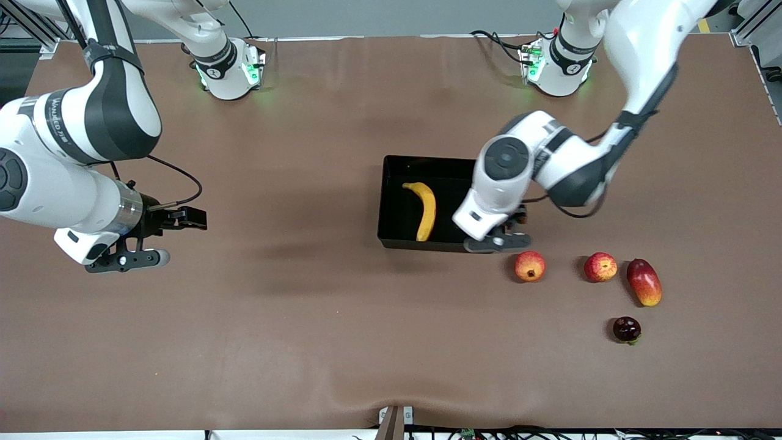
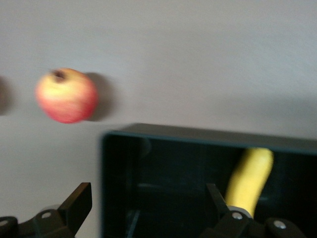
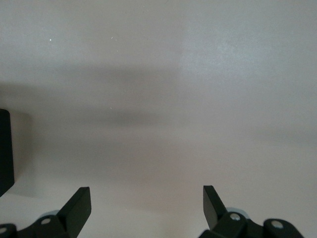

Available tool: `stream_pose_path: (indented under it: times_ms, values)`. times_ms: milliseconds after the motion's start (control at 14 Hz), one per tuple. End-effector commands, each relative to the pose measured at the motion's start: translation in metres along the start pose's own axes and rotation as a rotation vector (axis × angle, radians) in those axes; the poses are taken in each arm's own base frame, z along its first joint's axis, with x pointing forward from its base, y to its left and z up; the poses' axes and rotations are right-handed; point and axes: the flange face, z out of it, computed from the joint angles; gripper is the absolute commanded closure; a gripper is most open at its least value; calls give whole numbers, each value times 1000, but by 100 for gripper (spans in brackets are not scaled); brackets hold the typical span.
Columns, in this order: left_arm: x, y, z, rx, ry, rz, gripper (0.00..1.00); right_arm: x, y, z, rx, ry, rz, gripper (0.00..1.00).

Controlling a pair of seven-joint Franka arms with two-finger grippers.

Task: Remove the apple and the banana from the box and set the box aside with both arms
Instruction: 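Move the left gripper into the tray and grasp the yellow banana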

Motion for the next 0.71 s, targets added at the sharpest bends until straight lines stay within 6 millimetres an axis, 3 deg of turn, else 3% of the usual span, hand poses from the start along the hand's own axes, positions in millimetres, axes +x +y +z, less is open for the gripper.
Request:
stream_pose_path:
  times_ms: [0,214,643]
  values:
    - [-25,39,21,-50,-3,2,0,-2,-2,-5,8,-2,6,0]
    - [-50,78,40,-73,-19,30,0,-2,-1,-5,8,-2,8,0]
    - [-71,103,86,-81,-77,1,0,-2,0,-4,8,-3,10,0]
